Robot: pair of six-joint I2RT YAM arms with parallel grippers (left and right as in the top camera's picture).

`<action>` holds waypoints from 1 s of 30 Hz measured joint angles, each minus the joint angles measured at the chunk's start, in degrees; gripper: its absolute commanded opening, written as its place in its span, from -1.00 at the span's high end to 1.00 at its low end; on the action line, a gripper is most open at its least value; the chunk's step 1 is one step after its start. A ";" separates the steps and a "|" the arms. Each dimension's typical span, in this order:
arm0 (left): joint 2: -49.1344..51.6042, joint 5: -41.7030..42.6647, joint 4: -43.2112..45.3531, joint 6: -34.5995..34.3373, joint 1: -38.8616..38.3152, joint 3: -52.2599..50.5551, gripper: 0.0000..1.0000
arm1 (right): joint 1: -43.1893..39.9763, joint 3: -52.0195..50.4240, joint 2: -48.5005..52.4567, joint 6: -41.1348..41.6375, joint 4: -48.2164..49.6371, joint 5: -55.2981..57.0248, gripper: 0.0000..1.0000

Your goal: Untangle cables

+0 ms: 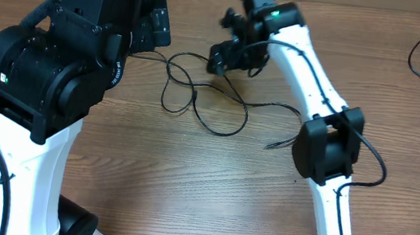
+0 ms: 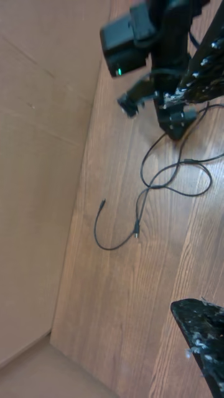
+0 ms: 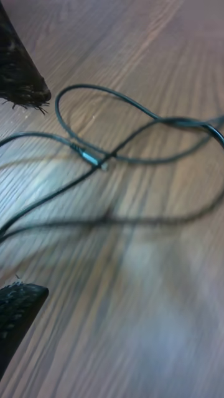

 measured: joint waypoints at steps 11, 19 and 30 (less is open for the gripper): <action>0.00 -1.27 -1.42 0.00 0.00 0.00 -1.00 | 3.06 0.00 4.33 -0.70 0.31 2.99 -0.67; -1.95 -3.08 0.76 0.00 0.00 0.00 -1.00 | 2.80 0.04 4.79 -0.66 0.85 3.28 -0.70; -4.33 -6.62 0.63 0.00 0.00 0.00 -0.99 | 2.69 10.23 4.33 -0.68 -3.23 5.46 -0.85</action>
